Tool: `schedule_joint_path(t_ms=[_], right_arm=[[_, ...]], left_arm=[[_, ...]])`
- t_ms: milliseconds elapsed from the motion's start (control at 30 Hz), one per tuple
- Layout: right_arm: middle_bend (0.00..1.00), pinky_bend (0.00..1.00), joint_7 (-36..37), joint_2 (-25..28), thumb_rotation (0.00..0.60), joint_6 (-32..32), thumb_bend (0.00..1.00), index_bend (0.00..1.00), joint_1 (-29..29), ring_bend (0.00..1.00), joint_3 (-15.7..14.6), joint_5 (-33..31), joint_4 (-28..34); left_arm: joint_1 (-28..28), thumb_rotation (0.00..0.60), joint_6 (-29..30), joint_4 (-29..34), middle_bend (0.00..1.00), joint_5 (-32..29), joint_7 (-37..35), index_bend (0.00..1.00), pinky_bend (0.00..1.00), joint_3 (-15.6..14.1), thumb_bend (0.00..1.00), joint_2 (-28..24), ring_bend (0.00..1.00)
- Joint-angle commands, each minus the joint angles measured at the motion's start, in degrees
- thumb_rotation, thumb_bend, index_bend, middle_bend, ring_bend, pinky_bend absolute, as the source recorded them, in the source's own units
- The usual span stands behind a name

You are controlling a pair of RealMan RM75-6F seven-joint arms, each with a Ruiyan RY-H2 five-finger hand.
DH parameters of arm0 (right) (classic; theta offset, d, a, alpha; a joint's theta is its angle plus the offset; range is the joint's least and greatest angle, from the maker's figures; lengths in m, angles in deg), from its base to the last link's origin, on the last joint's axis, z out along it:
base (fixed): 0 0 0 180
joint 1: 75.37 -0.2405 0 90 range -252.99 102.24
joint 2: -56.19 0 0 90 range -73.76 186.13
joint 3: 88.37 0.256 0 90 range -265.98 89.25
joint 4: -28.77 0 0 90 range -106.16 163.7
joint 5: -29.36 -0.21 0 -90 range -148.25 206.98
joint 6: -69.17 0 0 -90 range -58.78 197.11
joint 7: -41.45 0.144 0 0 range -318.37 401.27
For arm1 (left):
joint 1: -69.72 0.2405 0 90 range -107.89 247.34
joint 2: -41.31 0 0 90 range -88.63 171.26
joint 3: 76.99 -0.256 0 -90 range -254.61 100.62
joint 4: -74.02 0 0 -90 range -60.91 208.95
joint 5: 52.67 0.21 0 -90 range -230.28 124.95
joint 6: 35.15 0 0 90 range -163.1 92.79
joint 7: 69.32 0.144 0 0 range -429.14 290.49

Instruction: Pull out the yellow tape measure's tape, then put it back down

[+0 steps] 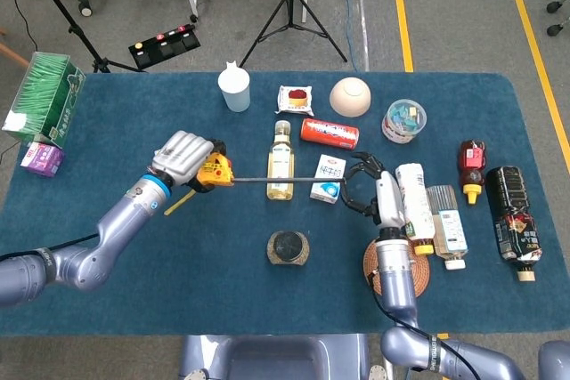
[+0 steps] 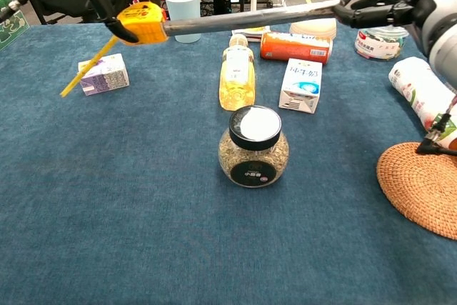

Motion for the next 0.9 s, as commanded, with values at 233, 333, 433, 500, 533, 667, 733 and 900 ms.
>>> schedule_joint_path(t_ms=[233,333,433,500,533,667,733,900], right_arm=[[0.16,0.14,-0.07,-1.54,0.581,2.15,0.86,0.38,-1.76,0.10,-0.58,0.34,0.05],[0.10,0.12,0.84,0.18,0.584,4.38,0.61,0.20,-1.60,0.06,-1.31,0.55,0.59],[0.06,0.11,1.38,2.24,0.581,6.62,0.29,0.07,-1.50,0.03,-1.86,0.59,1.46],[0.04,0.10,1.27,3.43,0.584,7.74,0.14,0.02,-1.51,0.02,-2.14,0.49,1.94],[0.04,0.10,1.26,4.01,0.583,8.19,0.09,0.01,-1.51,0.01,-2.23,0.53,2.19],[0.04,0.10,1.84,6.06,0.585,9.02,0.03,0.00,-1.20,0.01,-2.19,0.68,3.04],[0.04,0.10,2.30,6.59,0.582,8.98,0.03,0.00,-1.03,0.01,-2.14,1.00,3.03],[0.04,0.10,3.76,8.16,0.583,9.19,0.03,0.00,-0.48,0.01,-2.50,2.25,2.54]], left_arm=[[-3.28,0.600,2.27,1.12,0.53,-5.75,3.74,0.62,0.67,1.02,0.28,3.16,0.50],[-3.66,0.600,2.86,1.01,0.53,-7.27,4.34,0.62,0.67,0.98,0.28,3.47,0.50],[-3.91,0.600,3.05,0.74,0.53,-8.31,4.74,0.62,0.67,0.83,0.28,3.78,0.50],[-4.00,0.600,2.98,0.65,0.53,-8.56,4.89,0.62,0.67,0.70,0.28,3.88,0.50],[-4.02,0.600,3.02,0.62,0.53,-8.56,4.98,0.62,0.67,0.63,0.28,3.89,0.50],[-3.65,0.600,3.37,0.81,0.53,-8.06,4.90,0.62,0.67,0.39,0.28,3.43,0.50],[-3.30,0.600,3.54,0.97,0.53,-7.55,4.80,0.62,0.67,0.14,0.28,3.07,0.50],[-1.33,0.600,4.33,1.22,0.53,-5.44,3.71,0.62,0.67,-0.91,0.28,1.98,0.50]])
